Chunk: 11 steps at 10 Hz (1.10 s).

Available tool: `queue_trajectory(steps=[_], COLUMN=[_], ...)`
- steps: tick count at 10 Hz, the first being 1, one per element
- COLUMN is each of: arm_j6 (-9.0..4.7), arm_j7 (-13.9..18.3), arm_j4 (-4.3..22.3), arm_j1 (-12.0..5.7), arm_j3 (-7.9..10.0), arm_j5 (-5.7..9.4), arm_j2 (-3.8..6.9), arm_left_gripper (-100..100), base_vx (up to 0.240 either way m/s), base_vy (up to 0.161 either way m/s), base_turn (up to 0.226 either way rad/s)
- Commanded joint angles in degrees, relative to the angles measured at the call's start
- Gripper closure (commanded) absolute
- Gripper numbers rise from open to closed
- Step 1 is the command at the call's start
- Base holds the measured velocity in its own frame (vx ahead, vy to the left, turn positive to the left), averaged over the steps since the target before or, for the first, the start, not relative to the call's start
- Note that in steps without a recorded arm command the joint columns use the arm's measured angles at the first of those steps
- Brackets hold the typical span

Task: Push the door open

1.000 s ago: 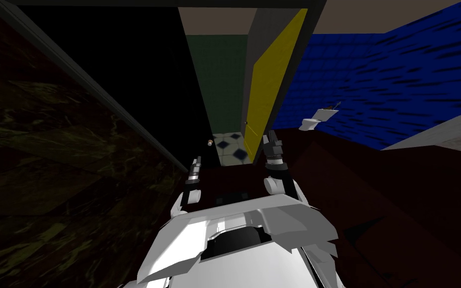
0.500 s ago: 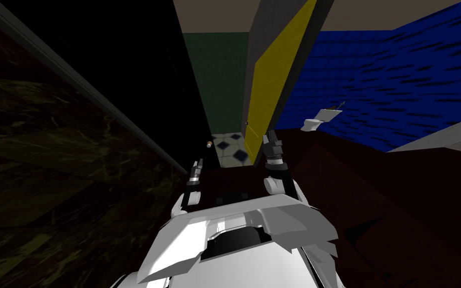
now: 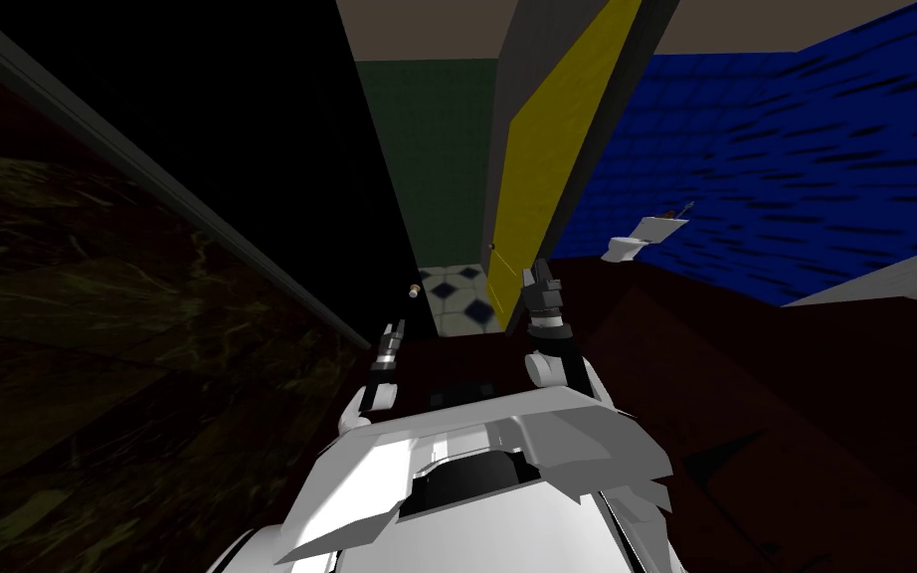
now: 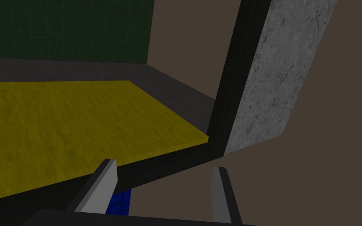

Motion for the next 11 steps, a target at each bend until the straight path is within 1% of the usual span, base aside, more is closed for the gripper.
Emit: queue_trajectory(steps=[1,9,10,11], arm_j6=[-0.90,-4.64,-5.50,-5.93], arm_j7=[-1.13,-8.13,-9.75,-10.56], arm_j4=[2.39,14.67,17.51,18.93], arm_j1=[-0.65,-4.32,-5.17,-5.60], arm_j3=[-0.25,-1.68,-2.01,-2.18], arm_j5=[-0.02,-0.02,-0.02,-0.02], arm_j2=[0.37,2.80,3.35,3.63], arm_left_gripper=[-100,-100,-100,-100], base_vx=[0.050,0.091,0.140,0.138], base_vy=[-0.021,-0.032,-0.047,-0.038], base_turn=[0.007,0.015,0.022,0.019])
